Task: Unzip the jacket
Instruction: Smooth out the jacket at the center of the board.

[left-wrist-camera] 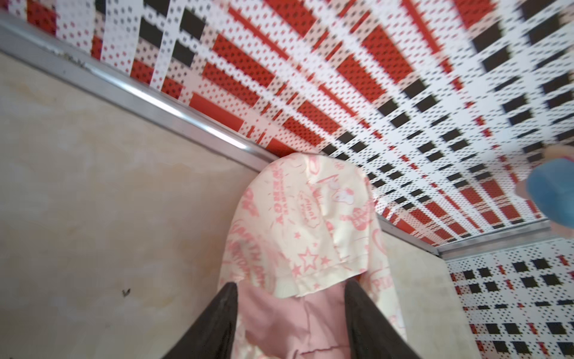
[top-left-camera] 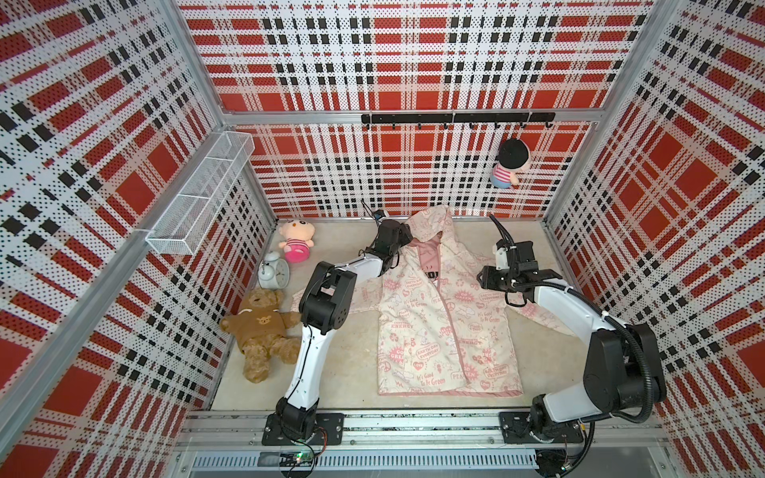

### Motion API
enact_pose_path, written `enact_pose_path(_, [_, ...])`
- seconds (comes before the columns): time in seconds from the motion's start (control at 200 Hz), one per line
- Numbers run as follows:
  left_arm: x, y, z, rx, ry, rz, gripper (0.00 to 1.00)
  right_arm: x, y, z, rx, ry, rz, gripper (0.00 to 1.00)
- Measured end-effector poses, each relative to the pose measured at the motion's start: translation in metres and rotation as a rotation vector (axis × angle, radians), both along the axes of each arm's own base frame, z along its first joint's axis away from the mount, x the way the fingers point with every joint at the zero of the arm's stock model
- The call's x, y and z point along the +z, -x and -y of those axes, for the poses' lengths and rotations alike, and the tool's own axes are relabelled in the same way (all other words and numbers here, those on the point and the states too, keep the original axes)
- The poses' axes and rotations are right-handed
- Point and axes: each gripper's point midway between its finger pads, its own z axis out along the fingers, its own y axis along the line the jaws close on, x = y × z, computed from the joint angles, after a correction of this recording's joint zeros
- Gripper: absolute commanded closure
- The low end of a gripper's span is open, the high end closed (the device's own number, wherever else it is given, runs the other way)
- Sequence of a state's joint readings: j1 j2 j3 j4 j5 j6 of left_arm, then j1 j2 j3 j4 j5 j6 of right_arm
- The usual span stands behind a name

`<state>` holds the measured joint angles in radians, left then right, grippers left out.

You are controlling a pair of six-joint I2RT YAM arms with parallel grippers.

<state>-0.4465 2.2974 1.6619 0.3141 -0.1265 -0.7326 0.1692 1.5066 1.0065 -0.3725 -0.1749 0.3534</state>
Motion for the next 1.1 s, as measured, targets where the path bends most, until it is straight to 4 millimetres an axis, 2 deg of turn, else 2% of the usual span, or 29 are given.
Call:
enact_pose_path(0.06, [0.020, 0.005, 0.001, 0.001, 0.001, 0.036, 0.43, -0.006, -0.005, -0.006, 0.014, -0.013, -0.004, 0.46])
enact_pose_path(0.09, [0.029, 0.009, 0.002, -0.001, 0.001, 0.050, 0.43, -0.010, -0.007, -0.010, 0.026, -0.025, -0.008, 0.41])
enact_pose_path(0.17, [0.050, 0.020, -0.001, 0.002, 0.003, 0.083, 0.43, -0.025, -0.016, -0.028, 0.070, -0.072, -0.020, 0.37])
enact_pose_path(0.24, [0.057, 0.033, -0.007, 0.004, -0.003, 0.086, 0.43, -0.036, -0.021, -0.044, 0.107, -0.110, -0.035, 0.36])
enact_pose_path(0.306, [0.055, 0.050, -0.016, 0.008, -0.019, 0.072, 0.43, -0.045, -0.028, -0.060, 0.141, -0.142, -0.043, 0.36])
enact_pose_path(0.406, [0.041, 0.083, -0.034, 0.022, -0.058, 0.025, 0.43, -0.048, -0.048, -0.084, 0.183, -0.183, -0.024, 0.37])
enact_pose_path(0.556, [0.006, 0.141, -0.061, 0.037, -0.126, -0.084, 0.46, -0.035, -0.089, -0.114, 0.223, -0.274, 0.060, 0.37])
enact_pose_path(0.671, [-0.022, 0.185, -0.067, 0.016, -0.146, -0.165, 0.49, -0.028, -0.119, -0.133, 0.243, -0.360, 0.098, 0.33])
enact_pose_path(0.757, [-0.039, 0.207, -0.067, -0.001, -0.143, -0.215, 0.51, -0.028, -0.141, -0.146, 0.258, -0.420, 0.111, 0.27])
enact_pose_path(0.892, [-0.056, 0.224, -0.064, -0.016, -0.126, -0.276, 0.52, -0.043, -0.164, -0.162, 0.271, -0.503, 0.094, 0.27])
enact_pose_path(1.002, [-0.056, 0.225, -0.061, -0.017, -0.100, -0.286, 0.52, -0.061, -0.169, -0.171, 0.278, -0.557, 0.056, 0.27])
enact_pose_path(1.102, [-0.054, 0.226, -0.060, -0.016, -0.081, -0.290, 0.53, -0.067, -0.172, -0.176, 0.287, -0.584, 0.039, 0.28])
